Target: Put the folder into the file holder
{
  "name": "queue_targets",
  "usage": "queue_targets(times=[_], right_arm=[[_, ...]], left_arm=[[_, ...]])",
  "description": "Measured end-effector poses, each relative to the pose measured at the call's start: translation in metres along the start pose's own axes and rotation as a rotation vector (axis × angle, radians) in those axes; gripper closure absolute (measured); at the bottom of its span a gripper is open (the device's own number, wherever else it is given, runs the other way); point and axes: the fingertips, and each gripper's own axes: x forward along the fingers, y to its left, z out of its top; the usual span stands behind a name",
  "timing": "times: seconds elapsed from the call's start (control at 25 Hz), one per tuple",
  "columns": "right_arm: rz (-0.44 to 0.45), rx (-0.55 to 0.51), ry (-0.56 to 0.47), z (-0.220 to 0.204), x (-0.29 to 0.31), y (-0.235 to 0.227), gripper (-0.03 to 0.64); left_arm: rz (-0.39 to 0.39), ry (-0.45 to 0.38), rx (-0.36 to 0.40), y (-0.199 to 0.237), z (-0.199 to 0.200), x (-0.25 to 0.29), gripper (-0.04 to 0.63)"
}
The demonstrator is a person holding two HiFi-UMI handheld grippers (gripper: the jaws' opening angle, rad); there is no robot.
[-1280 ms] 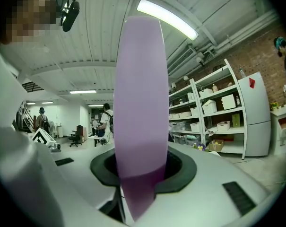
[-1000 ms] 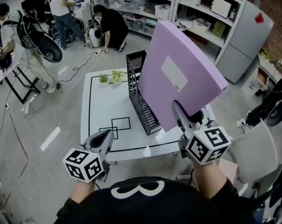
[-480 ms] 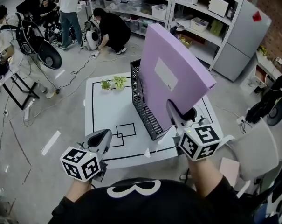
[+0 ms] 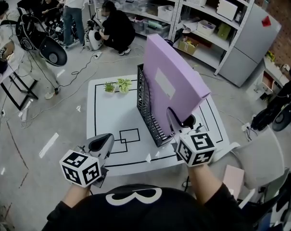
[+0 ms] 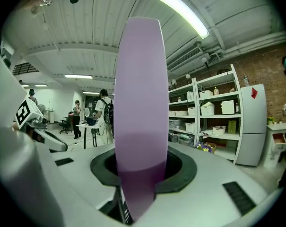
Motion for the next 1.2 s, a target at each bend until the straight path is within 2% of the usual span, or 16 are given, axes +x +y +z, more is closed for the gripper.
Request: queue_targets(times=[0.2, 0.4, 0.96, 1.2], right_arm=[[0.005, -0.005, 0.007, -0.024, 0.008, 0.000, 0.477], [0.003, 0.010, 0.038, -0.048, 0.017, -0.001, 0.477], [-0.022, 0.056, 0.032, -0.080, 0.017, -0.005, 0.476], [-0.032, 0.057, 0.064, -0.093, 0.020, -0.003, 0.476]], left_arm=[[0.005, 0.015, 0.015, 0.008, -0.003, -0.002, 0.590], [0.035, 0.008, -0.002, 0.019, -0.003, -0.006, 0.590], [0.020, 0.041, -0.010, 0.025, -0.017, 0.002, 0.589], [0.020, 0.046, -0.009, 0.023, -0.019, -0.004, 0.589]])
